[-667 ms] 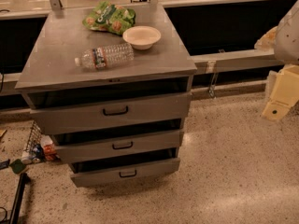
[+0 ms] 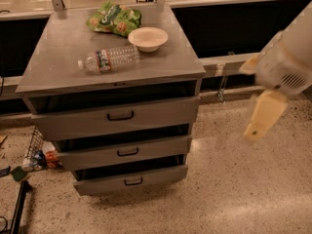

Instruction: Open bottom drawer

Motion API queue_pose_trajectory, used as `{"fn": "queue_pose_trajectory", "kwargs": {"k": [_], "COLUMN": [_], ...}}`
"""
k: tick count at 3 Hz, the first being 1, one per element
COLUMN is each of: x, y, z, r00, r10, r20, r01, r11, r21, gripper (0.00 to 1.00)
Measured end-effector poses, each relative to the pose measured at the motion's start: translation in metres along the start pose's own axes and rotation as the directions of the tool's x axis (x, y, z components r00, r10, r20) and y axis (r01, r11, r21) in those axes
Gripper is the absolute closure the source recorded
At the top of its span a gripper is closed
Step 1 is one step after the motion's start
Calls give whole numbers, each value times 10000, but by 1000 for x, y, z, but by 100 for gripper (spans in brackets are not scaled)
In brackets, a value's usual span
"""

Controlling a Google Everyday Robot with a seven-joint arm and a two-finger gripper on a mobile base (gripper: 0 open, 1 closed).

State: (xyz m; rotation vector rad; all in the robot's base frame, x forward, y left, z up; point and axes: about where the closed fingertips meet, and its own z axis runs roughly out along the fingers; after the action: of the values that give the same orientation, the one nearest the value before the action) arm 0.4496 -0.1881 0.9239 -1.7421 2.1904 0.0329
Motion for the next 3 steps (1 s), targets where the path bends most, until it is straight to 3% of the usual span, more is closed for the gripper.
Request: {"fn": "queue_pose_trajectory", "kwargs": {"k": [1, 2, 3], "x": [-18, -40, -51], "y": [25, 45, 38], "z": [110, 188, 245], "r00": [9786, 9237, 8824], "r10": [-1214, -2458, -3504], "r20": [1660, 2937, 3140], "r01": [1373, 2862, 3896], "r11": [9866, 9527, 9183], "r21": [-876, -1026, -700], "gripper": [0, 0, 0]}}
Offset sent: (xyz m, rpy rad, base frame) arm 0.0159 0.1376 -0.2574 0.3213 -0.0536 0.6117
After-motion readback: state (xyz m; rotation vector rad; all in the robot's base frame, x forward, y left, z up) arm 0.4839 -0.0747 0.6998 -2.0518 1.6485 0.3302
